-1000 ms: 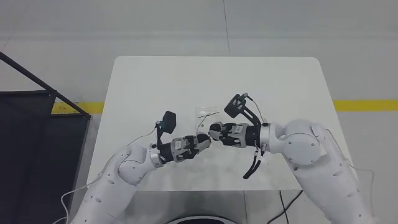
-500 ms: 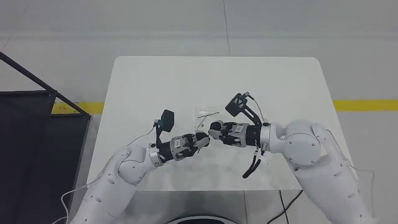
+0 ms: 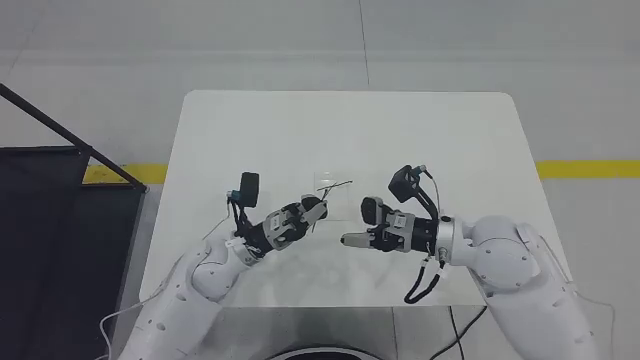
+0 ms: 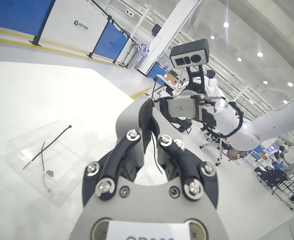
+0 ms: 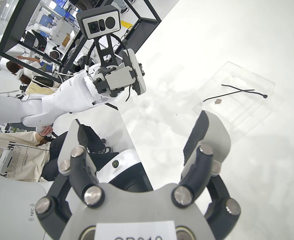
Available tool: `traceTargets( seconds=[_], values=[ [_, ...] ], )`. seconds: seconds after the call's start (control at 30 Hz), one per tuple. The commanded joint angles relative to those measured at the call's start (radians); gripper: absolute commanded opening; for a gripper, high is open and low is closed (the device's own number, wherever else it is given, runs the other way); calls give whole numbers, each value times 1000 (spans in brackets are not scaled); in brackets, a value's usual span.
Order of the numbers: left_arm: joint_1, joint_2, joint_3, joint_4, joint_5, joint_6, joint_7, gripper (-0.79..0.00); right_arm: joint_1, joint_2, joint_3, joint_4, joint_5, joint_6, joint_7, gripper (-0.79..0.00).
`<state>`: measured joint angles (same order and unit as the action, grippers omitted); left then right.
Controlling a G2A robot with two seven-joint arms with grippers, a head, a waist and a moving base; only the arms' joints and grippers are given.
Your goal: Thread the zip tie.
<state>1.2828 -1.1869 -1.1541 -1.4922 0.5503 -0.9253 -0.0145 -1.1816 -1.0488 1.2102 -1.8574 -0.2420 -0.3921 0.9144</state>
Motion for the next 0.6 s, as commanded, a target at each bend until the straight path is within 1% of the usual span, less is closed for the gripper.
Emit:
traceTargets(
  seconds=[0.0, 0.1, 0.17, 0.23, 0.3, 0.4, 0.47, 0.57],
  values=[
    [0, 0, 0, 0, 0, 0, -1, -785, 1, 0, 0, 0, 0, 1, 1, 0],
    [0, 0, 0, 0, 0, 0, -1, -785, 1, 0, 0, 0, 0, 1, 1, 0],
    [2, -1, 0, -13, 5, 23, 4, -785, 1, 0, 0, 0, 0, 1, 1, -6],
    [6, -5, -4, -29, 15, 50, 40, -785, -8, -3, -18, -1, 1, 15, -22, -259],
    [11, -10, -2, -34, 33, 61, 92, -785, -1, -6, -44, 11, 12, 22, -22, -425],
    [6, -17, 7, -27, 70, 63, 148, -785, 17, -13, -82, 35, 37, 26, -19, -511],
    [0, -22, 17, -18, 93, 62, 171, -785, 28, -17, -107, 53, 60, 23, -18, -517],
    [-10, -28, 34, -3, 116, 58, 192, -785, 49, -24, -132, 77, 80, 32, -31, -585]
  ],
)
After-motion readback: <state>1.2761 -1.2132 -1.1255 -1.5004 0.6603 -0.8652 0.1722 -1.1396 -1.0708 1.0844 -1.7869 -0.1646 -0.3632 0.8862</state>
